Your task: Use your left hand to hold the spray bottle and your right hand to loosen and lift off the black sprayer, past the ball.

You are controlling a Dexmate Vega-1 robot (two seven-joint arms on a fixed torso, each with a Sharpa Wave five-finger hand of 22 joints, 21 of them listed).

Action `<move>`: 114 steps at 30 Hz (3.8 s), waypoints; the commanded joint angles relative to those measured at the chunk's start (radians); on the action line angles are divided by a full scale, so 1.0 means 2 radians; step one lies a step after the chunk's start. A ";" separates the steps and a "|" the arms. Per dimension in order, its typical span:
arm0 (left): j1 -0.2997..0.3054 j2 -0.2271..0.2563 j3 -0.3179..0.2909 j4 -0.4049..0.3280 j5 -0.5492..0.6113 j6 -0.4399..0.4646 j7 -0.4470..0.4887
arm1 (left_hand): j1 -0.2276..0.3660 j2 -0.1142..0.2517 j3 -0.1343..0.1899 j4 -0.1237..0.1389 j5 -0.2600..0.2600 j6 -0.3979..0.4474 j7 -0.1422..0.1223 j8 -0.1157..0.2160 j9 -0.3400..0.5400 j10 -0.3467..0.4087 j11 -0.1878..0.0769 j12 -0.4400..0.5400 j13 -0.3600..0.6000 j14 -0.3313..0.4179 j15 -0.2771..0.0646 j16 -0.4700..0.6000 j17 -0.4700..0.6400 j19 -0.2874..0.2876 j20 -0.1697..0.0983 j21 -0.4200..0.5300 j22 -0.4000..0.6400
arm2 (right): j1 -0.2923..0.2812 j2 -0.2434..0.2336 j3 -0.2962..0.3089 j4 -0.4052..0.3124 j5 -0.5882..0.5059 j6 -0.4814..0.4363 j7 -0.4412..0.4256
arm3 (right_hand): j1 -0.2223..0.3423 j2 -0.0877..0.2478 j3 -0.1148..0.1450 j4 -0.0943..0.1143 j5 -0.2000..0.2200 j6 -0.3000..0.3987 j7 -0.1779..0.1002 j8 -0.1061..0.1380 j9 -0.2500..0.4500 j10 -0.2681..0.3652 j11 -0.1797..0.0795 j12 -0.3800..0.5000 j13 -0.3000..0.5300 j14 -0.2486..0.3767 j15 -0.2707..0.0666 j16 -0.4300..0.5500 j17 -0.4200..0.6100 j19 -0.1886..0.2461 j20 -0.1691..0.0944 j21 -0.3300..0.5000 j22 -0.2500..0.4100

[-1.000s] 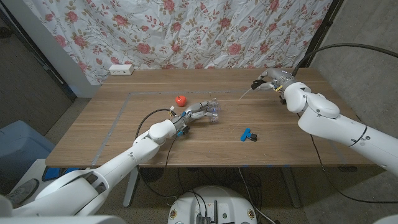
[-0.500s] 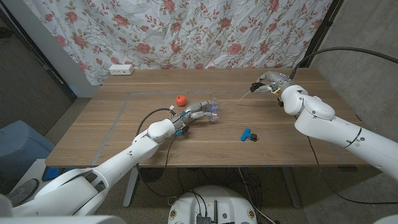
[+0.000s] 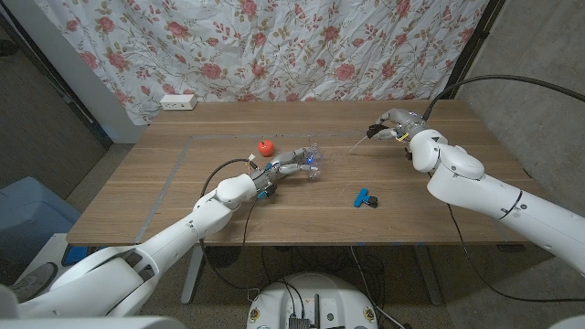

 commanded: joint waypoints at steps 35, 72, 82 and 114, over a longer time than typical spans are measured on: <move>0.031 0.036 -0.030 -0.086 -0.057 0.019 -0.033 | -0.043 -0.024 -0.013 0.009 -0.005 -0.109 0.025 -0.046 -0.001 -0.124 0.022 -0.001 -0.030 -0.127 0.012 -0.002 0.000 -0.133 -0.013 -0.007 0.001 | -0.019 0.044 -0.033 0.050 -0.036 -0.017 -0.085 | -0.010 0.004 -0.002 -0.002 0.004 0.003 -0.003 0.024 0.008 0.017 0.001 0.003 0.003 0.014 -0.004 0.007 0.003 0.009 -0.005 0.001 0.002; 0.103 0.051 -0.079 -0.148 -0.102 0.021 0.039 | -0.071 -0.006 -0.013 0.020 -0.008 -0.098 0.037 -0.039 -0.001 -0.114 0.030 0.008 -0.031 -0.118 0.018 0.005 -0.001 -0.125 -0.001 0.003 0.001 | -0.050 0.089 0.006 0.091 0.035 0.012 -0.143 | -0.028 0.000 -0.009 0.005 0.002 0.006 -0.002 0.030 0.006 0.030 0.002 0.002 0.003 0.025 -0.007 0.010 0.004 0.029 -0.010 0.004 0.002; 0.122 0.046 -0.093 -0.152 -0.118 0.016 0.060 | -0.079 -0.001 -0.013 0.022 -0.009 -0.088 0.038 -0.037 -0.001 -0.106 0.030 0.010 -0.031 -0.111 0.017 0.006 -0.001 -0.117 0.001 0.005 0.001 | -0.047 0.093 0.008 0.094 0.060 0.012 -0.147 | -0.037 0.000 -0.011 0.007 0.002 0.004 -0.002 0.028 0.003 0.027 0.005 0.000 0.004 0.022 -0.004 0.009 0.005 0.028 -0.006 0.002 0.002; 0.149 0.038 -0.113 -0.155 -0.120 0.014 0.112 | -0.094 0.011 -0.012 0.023 -0.010 -0.076 0.040 -0.037 -0.001 -0.092 0.029 0.013 -0.031 -0.097 0.013 0.007 -0.001 -0.099 0.004 0.008 0.001 | -0.028 0.102 -0.003 0.120 0.107 0.007 -0.157 | -0.053 -0.004 -0.016 0.008 0.004 -0.032 -0.001 0.009 -0.011 0.017 0.011 -0.006 0.004 0.016 0.002 0.004 0.006 0.027 -0.003 0.000 0.002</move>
